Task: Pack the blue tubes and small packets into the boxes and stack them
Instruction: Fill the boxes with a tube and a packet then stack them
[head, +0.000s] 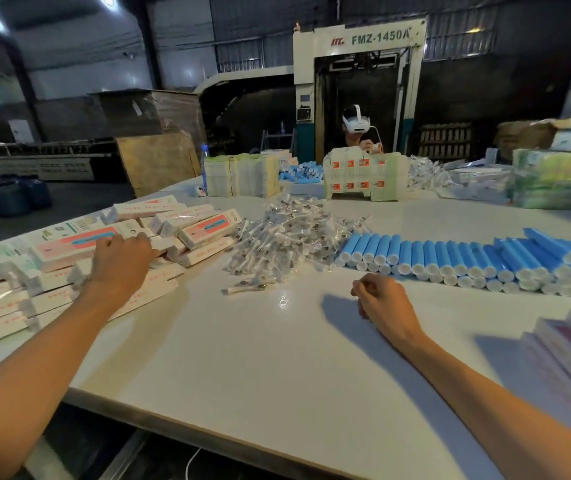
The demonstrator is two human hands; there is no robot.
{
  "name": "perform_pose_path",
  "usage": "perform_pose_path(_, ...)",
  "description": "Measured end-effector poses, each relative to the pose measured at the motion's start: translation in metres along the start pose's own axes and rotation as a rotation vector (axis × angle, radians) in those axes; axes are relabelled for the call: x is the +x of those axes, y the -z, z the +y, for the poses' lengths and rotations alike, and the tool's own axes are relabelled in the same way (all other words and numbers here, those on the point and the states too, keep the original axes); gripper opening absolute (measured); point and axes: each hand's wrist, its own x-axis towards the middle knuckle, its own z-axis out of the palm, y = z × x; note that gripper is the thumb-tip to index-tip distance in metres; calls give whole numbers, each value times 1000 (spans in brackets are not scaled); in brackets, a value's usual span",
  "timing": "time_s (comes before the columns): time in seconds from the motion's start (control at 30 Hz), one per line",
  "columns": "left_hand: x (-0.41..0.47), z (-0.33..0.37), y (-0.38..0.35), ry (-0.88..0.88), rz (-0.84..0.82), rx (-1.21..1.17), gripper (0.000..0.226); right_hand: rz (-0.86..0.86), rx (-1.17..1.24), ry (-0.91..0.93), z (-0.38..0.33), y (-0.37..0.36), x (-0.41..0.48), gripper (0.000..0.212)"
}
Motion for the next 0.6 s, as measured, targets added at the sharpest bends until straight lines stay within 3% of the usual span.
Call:
perform_pose_path(0.07,-1,14,21,2,112,-88,48,7,8,-2,1,-1,1,27)
perform_pose_path(0.2,-4,71,80,78,145,-839,39,42,5,-2,2,-2,3,27)
perform_pose_path(0.3,-13,123,113,-92,99,-1149,43,134,-28,-23,-1,1,6,27)
perform_pose_path(0.47,-37,216,130,-212,-302,-1887,35,315,-177,-128,-10,48,47,17)
perform_pose_path(0.6,-56,266,128,-221,-539,-2178,35,337,-395,-236,12,118,95,10)
